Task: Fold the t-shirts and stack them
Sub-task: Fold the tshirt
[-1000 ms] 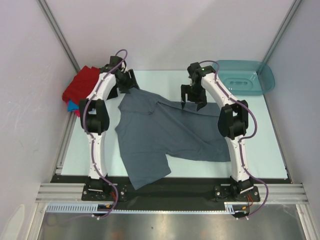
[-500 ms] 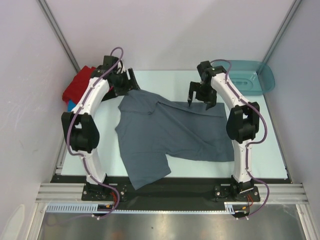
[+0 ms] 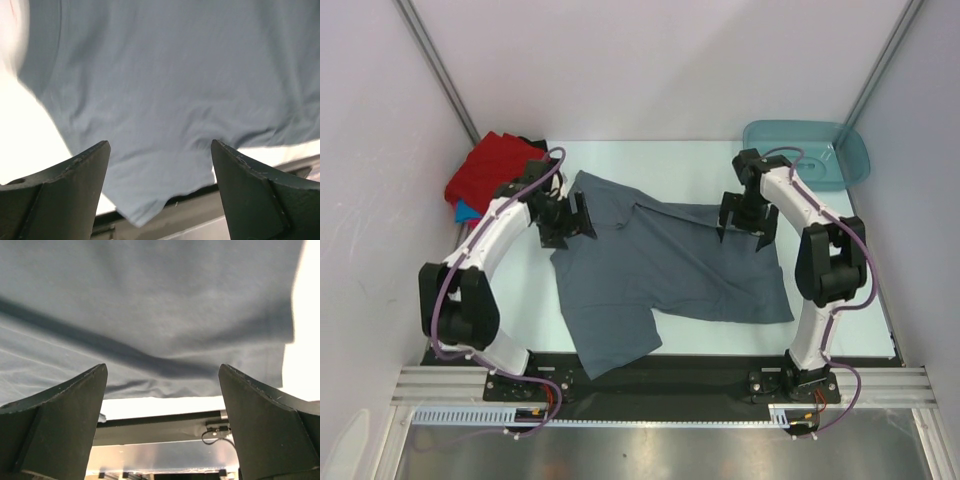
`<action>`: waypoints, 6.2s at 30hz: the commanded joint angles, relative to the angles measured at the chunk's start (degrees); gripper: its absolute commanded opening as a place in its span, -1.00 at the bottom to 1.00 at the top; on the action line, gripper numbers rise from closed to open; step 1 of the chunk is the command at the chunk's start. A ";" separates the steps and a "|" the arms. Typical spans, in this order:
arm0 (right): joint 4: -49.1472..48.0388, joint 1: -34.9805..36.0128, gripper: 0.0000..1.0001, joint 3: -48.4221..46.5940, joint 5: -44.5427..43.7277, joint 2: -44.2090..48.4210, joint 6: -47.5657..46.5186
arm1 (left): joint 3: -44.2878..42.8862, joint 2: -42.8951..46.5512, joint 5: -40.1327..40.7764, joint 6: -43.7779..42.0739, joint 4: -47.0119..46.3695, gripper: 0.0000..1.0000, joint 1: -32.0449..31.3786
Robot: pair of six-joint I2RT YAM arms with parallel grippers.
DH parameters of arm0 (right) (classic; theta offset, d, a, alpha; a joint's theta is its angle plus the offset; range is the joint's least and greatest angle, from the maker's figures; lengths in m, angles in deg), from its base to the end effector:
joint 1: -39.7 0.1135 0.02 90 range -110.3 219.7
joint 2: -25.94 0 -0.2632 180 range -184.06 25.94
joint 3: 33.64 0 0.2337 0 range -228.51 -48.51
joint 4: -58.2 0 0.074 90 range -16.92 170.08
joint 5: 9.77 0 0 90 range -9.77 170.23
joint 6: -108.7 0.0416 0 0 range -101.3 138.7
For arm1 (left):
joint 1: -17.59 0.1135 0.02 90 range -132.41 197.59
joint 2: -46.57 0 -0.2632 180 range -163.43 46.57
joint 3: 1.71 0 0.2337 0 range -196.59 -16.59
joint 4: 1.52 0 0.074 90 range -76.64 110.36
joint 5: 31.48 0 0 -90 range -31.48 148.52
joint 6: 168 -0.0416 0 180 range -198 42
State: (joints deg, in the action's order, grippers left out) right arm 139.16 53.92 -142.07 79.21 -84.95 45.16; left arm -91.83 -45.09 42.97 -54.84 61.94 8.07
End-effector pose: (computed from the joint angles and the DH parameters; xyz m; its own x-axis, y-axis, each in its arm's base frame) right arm 0.3497 0.0879 0.2345 -0.9707 0.2136 -0.1105 0.2110 0.9769 0.0352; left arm 0.3033 -0.0622 0.2669 -0.9284 -0.2285 -0.2930 -0.1023 0.9153 -0.3896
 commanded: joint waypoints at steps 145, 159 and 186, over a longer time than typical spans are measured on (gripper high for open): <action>-50.09 14.79 0.13 -33.53 51.03 -41.78 43.50 | -24.86 -33.06 -1.59 -0.39 -14.65 -0.24 12.16; -50.00 14.96 0.00 -32.92 51.29 -41.25 43.06 | -24.52 -30.96 0.17 -0.92 -13.42 -0.07 12.24; -51.06 15.40 0.01 -32.83 51.90 -41.78 44.12 | -23.81 -28.57 -0.27 -0.75 -15.09 -0.08 11.89</action>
State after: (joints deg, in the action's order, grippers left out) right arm 89.02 68.74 -173.79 129.20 -126.37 88.79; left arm -114.60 -76.01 43.28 -54.58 48.01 20.22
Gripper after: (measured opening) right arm 0.502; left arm 0.467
